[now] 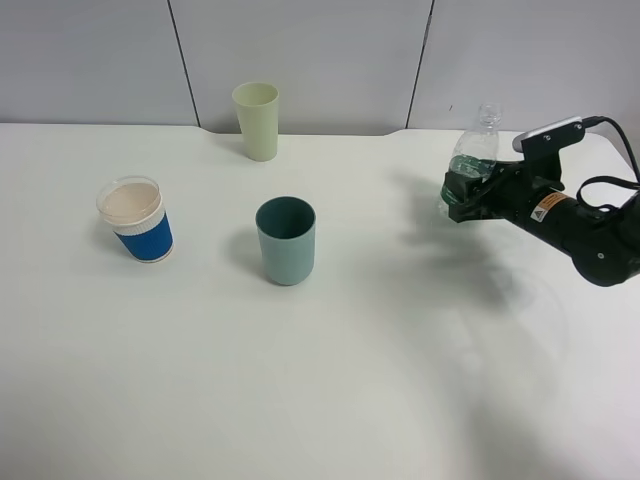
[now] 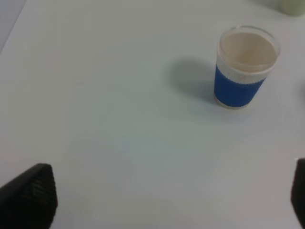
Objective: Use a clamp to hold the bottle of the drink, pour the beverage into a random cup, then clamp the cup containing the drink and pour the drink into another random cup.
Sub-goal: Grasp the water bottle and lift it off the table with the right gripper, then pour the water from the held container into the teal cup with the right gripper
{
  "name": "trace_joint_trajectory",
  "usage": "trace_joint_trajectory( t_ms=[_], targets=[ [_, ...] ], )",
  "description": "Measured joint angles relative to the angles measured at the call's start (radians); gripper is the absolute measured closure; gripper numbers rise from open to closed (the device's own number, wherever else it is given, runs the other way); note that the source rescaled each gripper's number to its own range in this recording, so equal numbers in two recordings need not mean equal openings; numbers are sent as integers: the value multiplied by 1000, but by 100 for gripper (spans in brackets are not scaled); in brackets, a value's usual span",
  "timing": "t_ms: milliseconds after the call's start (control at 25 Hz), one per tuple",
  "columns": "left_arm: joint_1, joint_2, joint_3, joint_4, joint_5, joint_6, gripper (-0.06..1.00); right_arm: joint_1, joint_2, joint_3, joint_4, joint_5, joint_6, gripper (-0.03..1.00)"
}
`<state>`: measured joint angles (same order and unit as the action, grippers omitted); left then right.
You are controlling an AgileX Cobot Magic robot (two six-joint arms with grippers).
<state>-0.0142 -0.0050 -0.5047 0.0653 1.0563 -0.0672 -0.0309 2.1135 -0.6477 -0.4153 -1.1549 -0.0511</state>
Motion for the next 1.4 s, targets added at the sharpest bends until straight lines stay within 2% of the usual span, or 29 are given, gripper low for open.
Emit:
trace_joint_trajectory(
  t_ms=[280, 440, 720, 920, 1080, 1280, 1400],
  targets=[
    [0, 0, 0, 0, 0, 0, -6, 14, -82, 2, -36, 108, 44, 97],
    [0, 0, 0, 0, 0, 0, -6, 20, -182, 3, -31, 211, 121, 97],
    [0, 0, 0, 0, 0, 0, -6, 20, -362, 5, -35, 372, 145, 97],
    [0, 0, 0, 0, 0, 0, -6, 30, -474, 4, -68, 429, 176, 97],
    [0, 0, 0, 0, 0, 0, -6, 56, -520, -51, -145, 542, 308, 97],
    [0, 0, 0, 0, 0, 0, -6, 132, -526, -175, -354, 756, 541, 97],
    [0, 0, 0, 0, 0, 0, -6, 196, -526, -241, -471, 834, 629, 97]
  ],
)
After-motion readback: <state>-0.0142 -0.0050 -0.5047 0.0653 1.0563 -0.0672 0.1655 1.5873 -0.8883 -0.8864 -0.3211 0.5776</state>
